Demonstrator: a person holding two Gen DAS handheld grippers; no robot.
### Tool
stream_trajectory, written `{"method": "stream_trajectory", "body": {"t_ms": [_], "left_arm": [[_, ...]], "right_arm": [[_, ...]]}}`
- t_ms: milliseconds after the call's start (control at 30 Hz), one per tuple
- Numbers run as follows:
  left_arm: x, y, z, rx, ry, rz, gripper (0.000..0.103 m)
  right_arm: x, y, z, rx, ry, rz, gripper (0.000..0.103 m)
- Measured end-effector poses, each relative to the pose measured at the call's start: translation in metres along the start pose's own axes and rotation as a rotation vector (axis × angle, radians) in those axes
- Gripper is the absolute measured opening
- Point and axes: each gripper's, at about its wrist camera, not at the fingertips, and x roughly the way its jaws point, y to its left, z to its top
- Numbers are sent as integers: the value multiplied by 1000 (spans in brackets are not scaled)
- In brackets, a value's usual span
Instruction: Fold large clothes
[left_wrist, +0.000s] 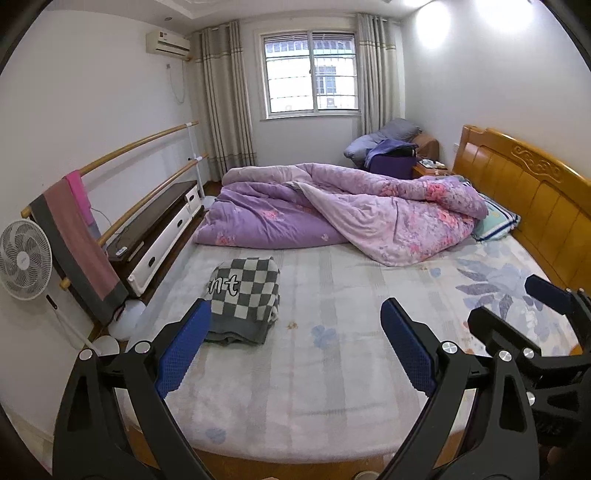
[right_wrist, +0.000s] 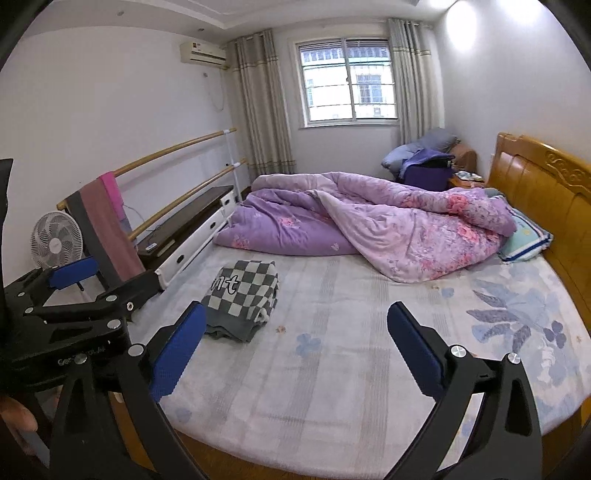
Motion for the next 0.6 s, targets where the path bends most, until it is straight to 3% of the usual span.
{"method": "stream_trajectory", "body": {"t_ms": [200,600], "left_arm": [[-35,29,-10,-37,-4,-32,93],[-101,56,-7,-31,-93,-72,93]], "right_arm": [[-33,31,-3,3,-5,-37,95],[-90,65,-1,-18,-79,-83,95]]}}
